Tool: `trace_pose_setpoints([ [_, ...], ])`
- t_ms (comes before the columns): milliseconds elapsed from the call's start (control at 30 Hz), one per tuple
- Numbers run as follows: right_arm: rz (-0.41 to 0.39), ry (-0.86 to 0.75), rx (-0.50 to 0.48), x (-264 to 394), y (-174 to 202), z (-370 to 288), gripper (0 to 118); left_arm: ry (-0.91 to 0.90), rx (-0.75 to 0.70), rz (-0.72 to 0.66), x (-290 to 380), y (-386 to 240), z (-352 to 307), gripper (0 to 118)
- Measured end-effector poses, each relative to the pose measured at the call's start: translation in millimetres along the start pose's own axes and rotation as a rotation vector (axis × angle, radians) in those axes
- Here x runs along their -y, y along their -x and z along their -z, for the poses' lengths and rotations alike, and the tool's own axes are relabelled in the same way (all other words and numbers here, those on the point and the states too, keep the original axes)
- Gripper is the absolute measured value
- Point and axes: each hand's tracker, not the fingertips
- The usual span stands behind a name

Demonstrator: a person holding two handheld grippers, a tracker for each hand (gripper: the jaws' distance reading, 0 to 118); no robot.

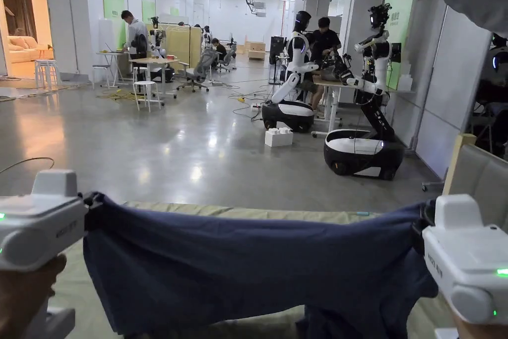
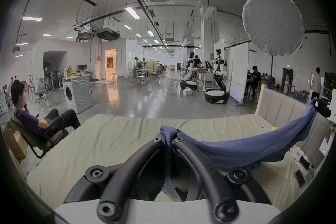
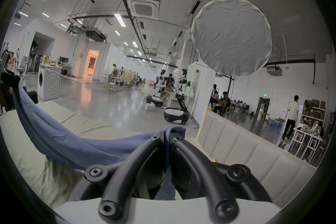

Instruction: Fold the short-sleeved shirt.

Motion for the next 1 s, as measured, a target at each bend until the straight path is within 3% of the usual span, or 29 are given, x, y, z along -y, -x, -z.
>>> trace_pose_setpoints([
  [567, -0.041, 0.268, -0.091, 146.5, 14.7, -176.8, 6, 0.215, 0.024, -0.045, 195.8, 27.2, -134.0, 5],
  [867, -0.058, 0.553, -0.168, 208.1, 32.2, -195.3, 6, 0.425, 0.001, -0.076, 244.1, 13.6, -153.8, 5],
  [1000, -0.070, 0.662, -0.190, 232.5, 38.8, -186.5, 6, 0.554, -0.005, -0.014, 265.1, 11.6, -140.6, 5],
])
